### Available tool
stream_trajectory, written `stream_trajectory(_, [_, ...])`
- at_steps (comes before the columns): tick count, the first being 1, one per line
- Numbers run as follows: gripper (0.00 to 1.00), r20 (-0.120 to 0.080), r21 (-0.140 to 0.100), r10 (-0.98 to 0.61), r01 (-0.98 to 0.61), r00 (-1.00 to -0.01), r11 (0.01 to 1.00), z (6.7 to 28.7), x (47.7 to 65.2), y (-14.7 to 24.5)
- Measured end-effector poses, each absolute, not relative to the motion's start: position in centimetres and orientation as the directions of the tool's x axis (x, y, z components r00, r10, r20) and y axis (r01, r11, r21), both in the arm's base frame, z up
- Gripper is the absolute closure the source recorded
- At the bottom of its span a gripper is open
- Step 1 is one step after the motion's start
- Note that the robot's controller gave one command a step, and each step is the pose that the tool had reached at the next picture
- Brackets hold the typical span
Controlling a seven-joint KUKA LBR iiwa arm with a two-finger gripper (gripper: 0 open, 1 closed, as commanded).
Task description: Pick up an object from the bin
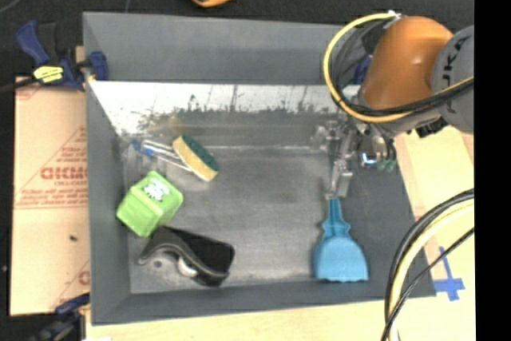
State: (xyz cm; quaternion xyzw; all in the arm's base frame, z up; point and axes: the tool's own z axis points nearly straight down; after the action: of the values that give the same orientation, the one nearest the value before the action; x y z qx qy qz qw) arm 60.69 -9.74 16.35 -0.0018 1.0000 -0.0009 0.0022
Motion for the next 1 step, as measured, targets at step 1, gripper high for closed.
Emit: stream_trajectory(1, [0.0,-0.012,-0.008,-0.325,-0.325,-0.946,0.946,18.93,61.05,-9.39])
